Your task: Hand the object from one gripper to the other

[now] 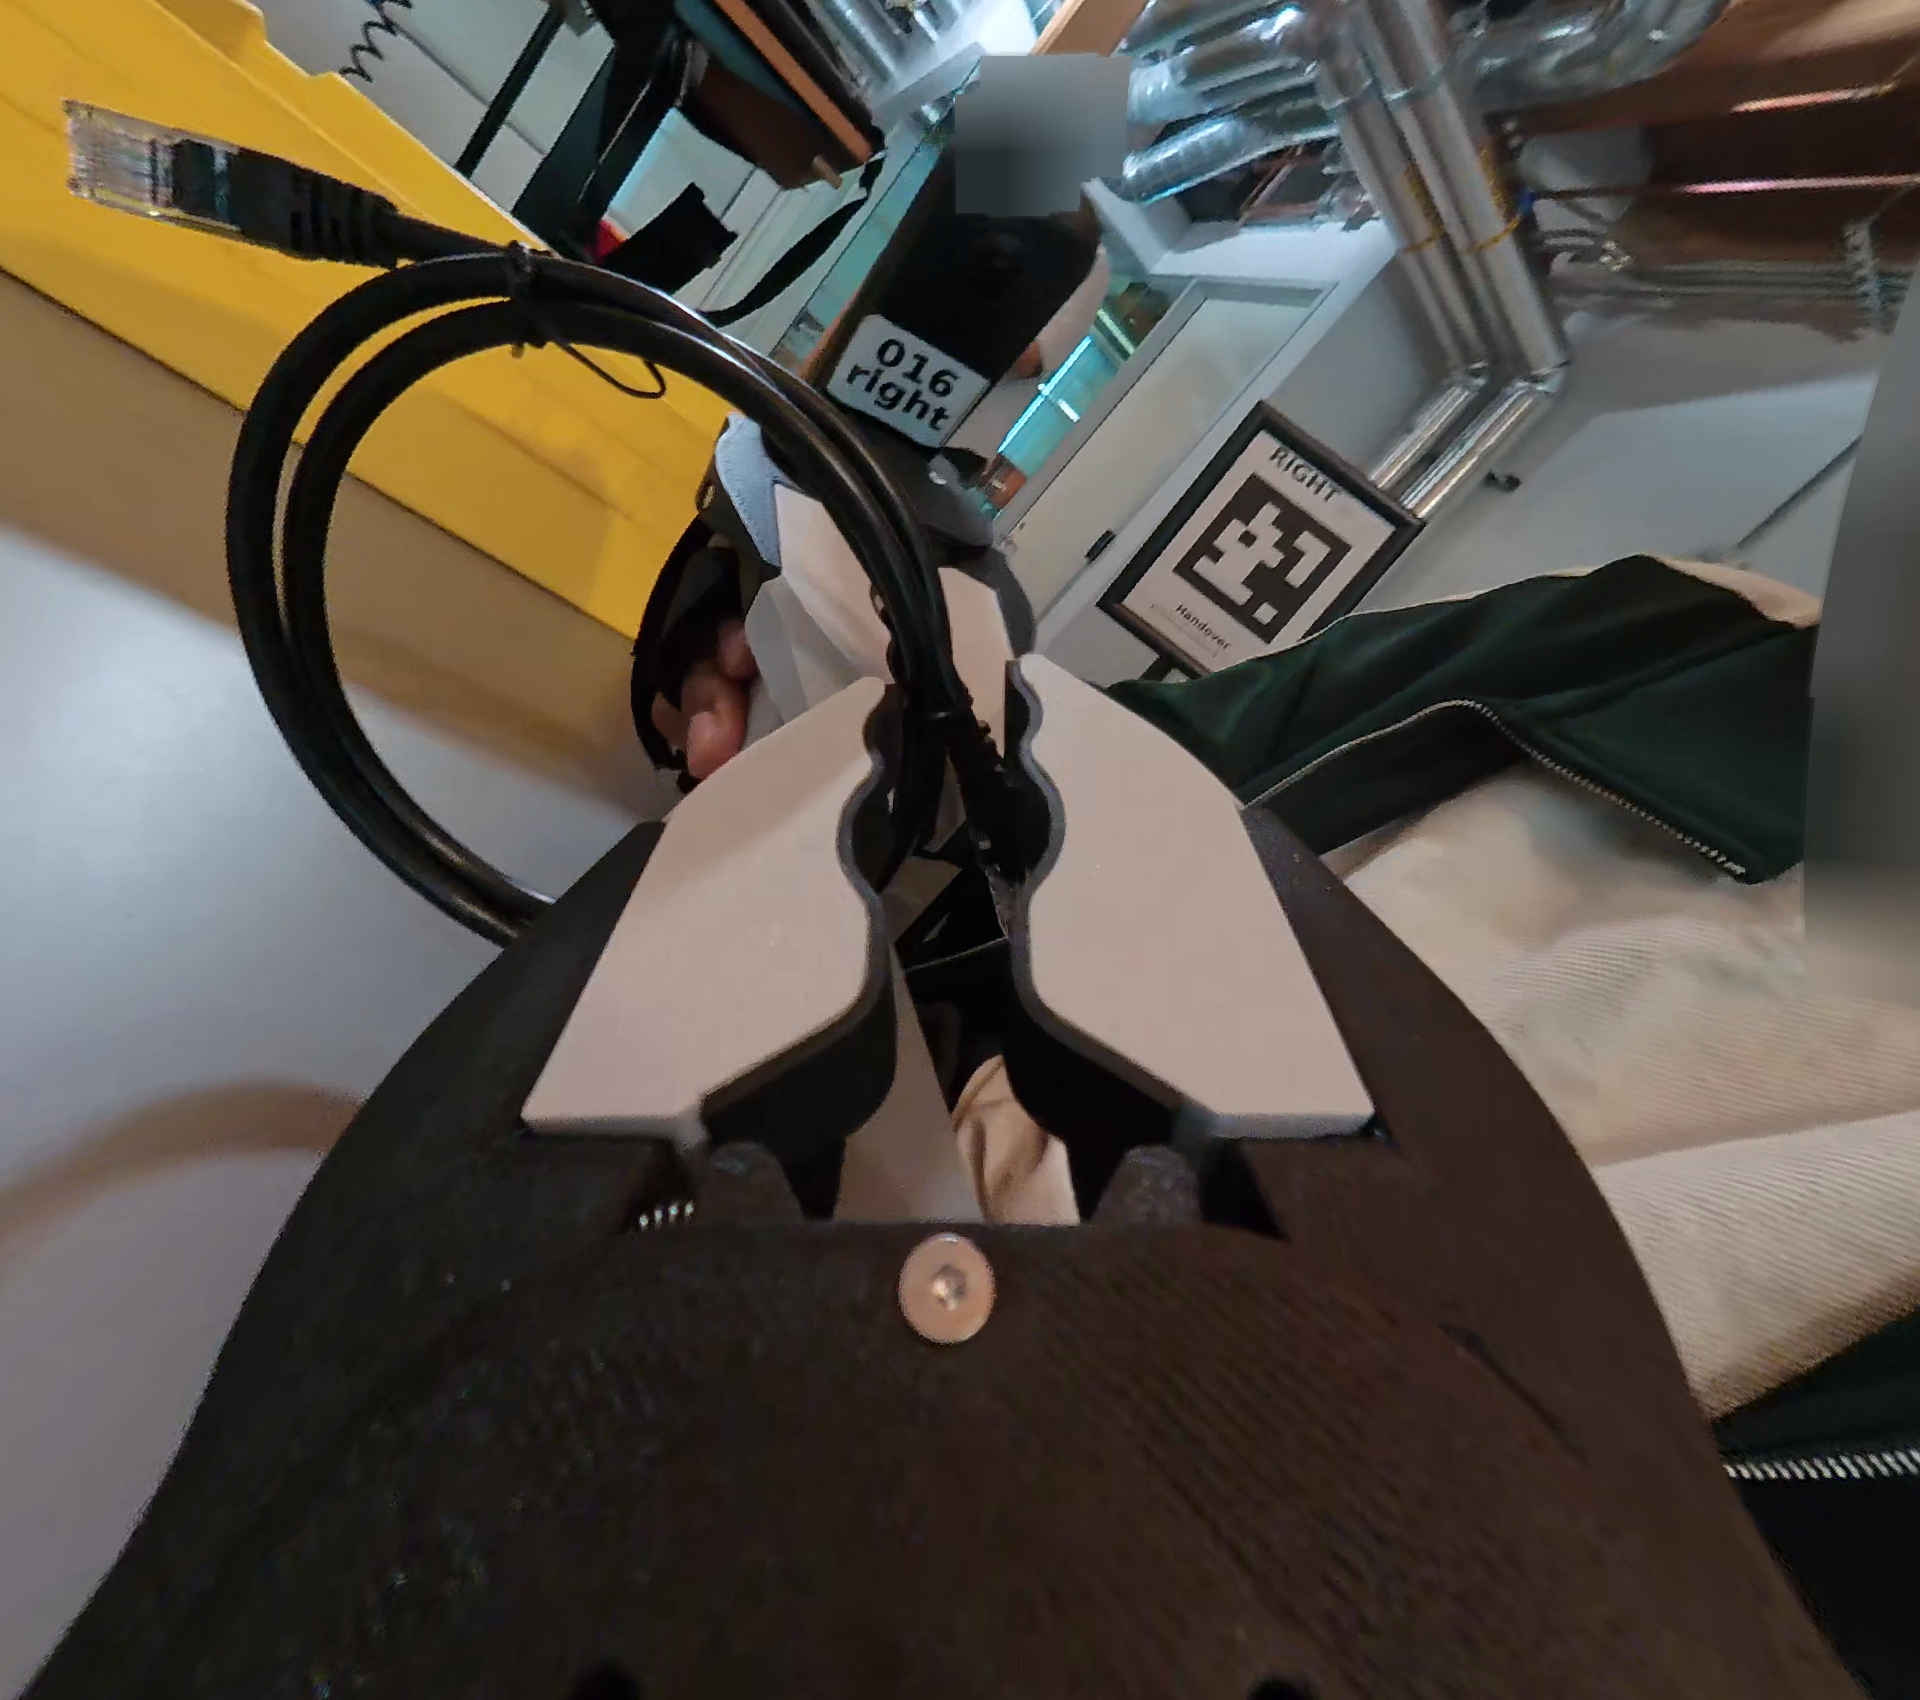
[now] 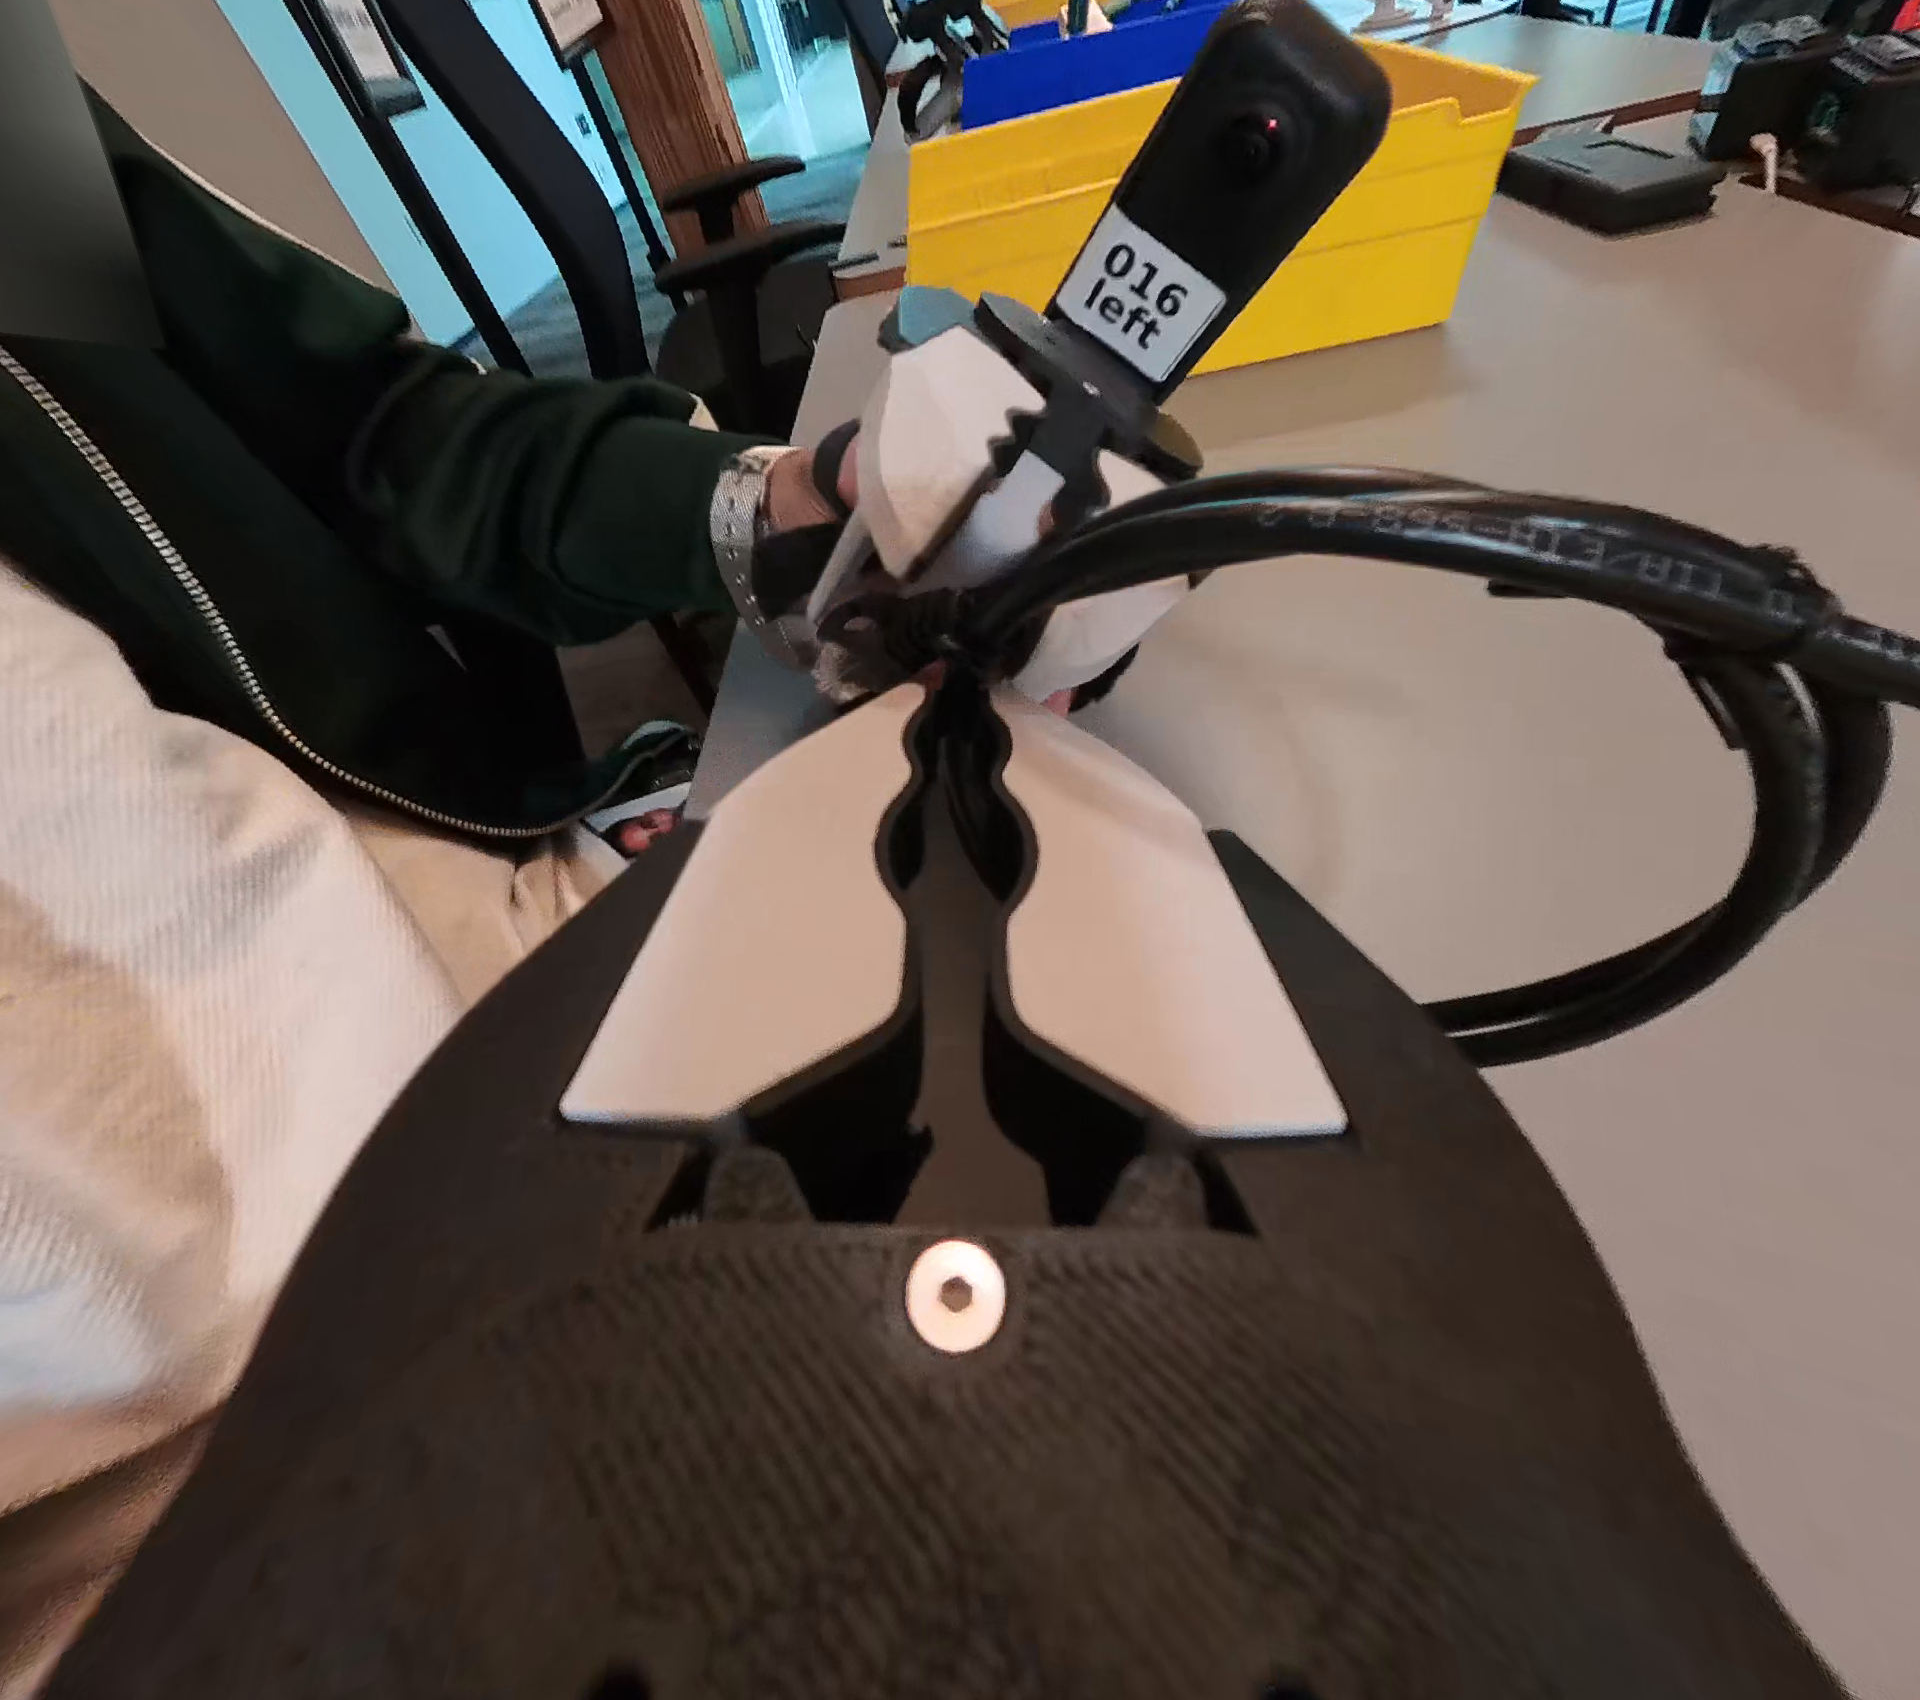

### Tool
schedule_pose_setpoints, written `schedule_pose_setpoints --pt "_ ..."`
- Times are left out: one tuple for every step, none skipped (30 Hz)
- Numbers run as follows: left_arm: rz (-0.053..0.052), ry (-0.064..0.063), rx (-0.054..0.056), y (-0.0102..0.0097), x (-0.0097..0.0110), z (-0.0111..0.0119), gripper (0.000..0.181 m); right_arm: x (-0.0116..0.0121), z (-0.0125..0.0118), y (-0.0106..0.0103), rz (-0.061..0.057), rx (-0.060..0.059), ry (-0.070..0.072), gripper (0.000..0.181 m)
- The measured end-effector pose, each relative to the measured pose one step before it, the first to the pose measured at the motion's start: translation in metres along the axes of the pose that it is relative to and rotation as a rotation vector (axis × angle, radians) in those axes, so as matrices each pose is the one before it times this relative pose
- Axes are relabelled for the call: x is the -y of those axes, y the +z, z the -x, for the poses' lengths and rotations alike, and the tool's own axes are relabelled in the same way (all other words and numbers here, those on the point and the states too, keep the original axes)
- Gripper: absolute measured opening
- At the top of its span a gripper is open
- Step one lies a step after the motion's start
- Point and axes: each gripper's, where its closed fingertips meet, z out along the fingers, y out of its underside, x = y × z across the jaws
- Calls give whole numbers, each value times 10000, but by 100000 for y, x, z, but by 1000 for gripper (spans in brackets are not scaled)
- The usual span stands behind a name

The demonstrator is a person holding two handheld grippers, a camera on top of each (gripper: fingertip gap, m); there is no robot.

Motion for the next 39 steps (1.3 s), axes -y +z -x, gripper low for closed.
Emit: schedule_pose_setpoints --pt "139 69 188 -45 -167 235 16 -173 15 82 125 -21 -48 6" --pt "135 53 157 -36 -152 193 15 -185 -14 71 115 -19 -36 6" --pt "88 33 116 -13 -115 157 15 -182 -79 37 103 -58 -13 6" --pt "70 8 68 2 -98 99 15 -146 -41 9 92 -8 7 6" --pt "17 10 32 14 -32 42 15 -80 -37 -4 39 -6 6 6" --pt "-43 62 30 17 70 3 14 15 -41 -10 -34 -25 -9 6" --pt "-88 133 76 2 163 0 14 99 -90 -31 -96 -58 -20 6" --pt "-90 173 112 -8 185 13 14 166 -123 -27 -170 -93 -82 6" --pt "-91 160 110 -32 195 3 14 156 -159 -37 -203 -122 -141 7" --pt "-153 160 61 -102 270 -70 14 111 -300 -43 -172 -200 -140 12" --pt "-249 155 45 -167 411 -85 13 56 -398 -48 -104 -240 -93 21" --pt "-270 131 72 -230 447 -24 13 120 -356 -61 -125 -181 10 31" --pt "-233 145 48 -247 419 -30 13 244 -250 -93 -207 -92 121 37" --pt "-166 156 65 -206 331 2 13 367 -223 -120 -283 -63 185 42" --pt "-79 159 153 -178 197 134 13 403 -240 -164 -305 -74 198 47" --pt "-37 219 161 -127 116 123 12 385 -290 -207 -280 -99 188 48" --pt "-26 250 134 -54 79 67 12 359 -307 -240 -257 -111 189 48" --pt "-42 264 123 -8 78 33 12 399 -294 -241 -277 -90 233 48" --pt "-11 268 90 57 0 -7 12 440 -309 -237 -319 -99 339 46" --pt "29 291 50 90 -71 -62 12 528 -233 -201 -415 -42 462 46" --pt "24 331 25 119 -107 -114 11 645 -90 -137 -548 60 595 45" --pt "83 270 39 148 -153 -92 11 644 6 -74 -565 126 685 46" --pt "147 243 36 167 -216 -87 11 541 108 -40 -494 194 649 46" --pt "186 232 46 173 -276 -67 11 423 162 -26 -402 206 511 46" --pt "188 230 38 184 -288 -102 11 266 154 -10 -258 149 306 44" --pt "228 186 47 194 -347 -77 10 109 84 6 -109 57 102 41" --pt "227 167 12 219 -346 -108 10 38 90 0 -18 17 -42 39" --pt "226 146 14 225 -337 -97 10 15 154 3 17 41 -114 37" --pt "201 143 31 213 -321 -76 10 30 177 7 25 46 -112 34" --pt "176 102 38 190 -290 -40 10 66 252 -16 -10 107 -97 30" --pt "157 58 14 150 -257 -31 10 77 262 -11 -29 125 -51 24" --pt "129 7 36 103 -235 46 10 -28 217 -18 28 131 -24 16" --pt "59 -26 -19 42 -125 8 10 -121 145 -3 88 120 53 11" --pt "35 -63 17 9 -90 81 10 -76 193 12 55 196 117 10" --pt "1 -74 61 -43 -20 149 9 -46 257 34 43 232 159 9" --pt "-23 -69 25 -78 25 114 8 -35 176 53 31 140 99 8" --pt "-30 -57 -23 -91 42 45 9 -6 70 46 6 13 -14 7" --pt "-9 -62 -14 -61 9 31 10 -32 44 48 28 -26 -71 7" --pt "-5 -46 35 -27 -15 77 11 -55 56 34 63 -2 -67 7"
